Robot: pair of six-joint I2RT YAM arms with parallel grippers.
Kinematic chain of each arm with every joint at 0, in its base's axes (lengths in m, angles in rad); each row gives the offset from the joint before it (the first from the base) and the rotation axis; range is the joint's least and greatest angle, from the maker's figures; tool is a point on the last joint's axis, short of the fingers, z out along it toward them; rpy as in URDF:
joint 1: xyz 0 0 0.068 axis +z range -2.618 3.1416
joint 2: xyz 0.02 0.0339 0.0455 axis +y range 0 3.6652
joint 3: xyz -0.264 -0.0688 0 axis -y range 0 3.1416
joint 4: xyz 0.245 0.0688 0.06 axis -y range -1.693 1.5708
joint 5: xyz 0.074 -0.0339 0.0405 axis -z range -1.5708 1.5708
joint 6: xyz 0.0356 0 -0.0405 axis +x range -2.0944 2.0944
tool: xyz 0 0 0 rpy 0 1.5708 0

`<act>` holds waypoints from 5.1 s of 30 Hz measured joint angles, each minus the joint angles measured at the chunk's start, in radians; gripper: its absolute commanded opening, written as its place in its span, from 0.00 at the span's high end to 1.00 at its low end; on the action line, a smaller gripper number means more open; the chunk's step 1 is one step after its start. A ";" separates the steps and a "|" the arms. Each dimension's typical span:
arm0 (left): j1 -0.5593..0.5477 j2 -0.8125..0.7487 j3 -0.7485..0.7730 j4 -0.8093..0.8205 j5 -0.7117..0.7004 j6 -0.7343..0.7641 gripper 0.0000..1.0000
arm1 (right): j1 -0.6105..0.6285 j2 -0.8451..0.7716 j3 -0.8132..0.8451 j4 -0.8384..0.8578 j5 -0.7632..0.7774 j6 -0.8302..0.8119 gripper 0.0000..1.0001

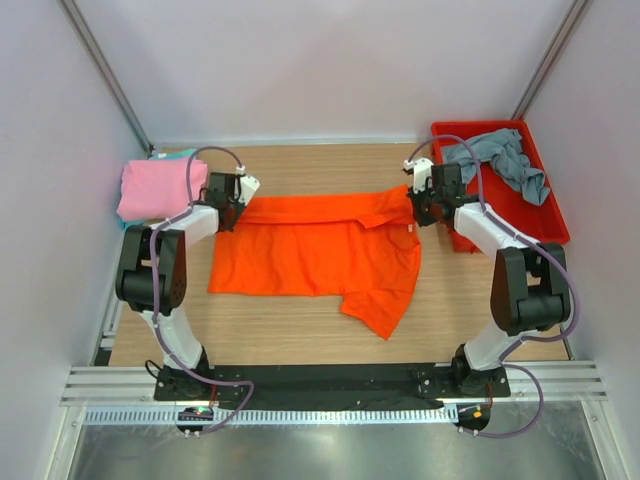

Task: Fold and stack the t-shirts
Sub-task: Fold the tshirt

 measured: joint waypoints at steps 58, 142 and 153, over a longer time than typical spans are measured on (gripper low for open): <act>0.042 0.072 0.150 -0.413 0.265 -0.226 0.43 | 0.000 0.329 0.219 -0.058 -0.127 0.146 0.55; 0.039 0.112 0.765 -0.533 0.338 -0.426 0.16 | -0.011 0.110 0.258 -0.127 0.154 0.152 0.53; 0.033 -0.382 0.201 -0.525 0.431 -0.422 0.02 | 0.033 -0.448 -0.309 -0.110 -0.182 -0.227 0.53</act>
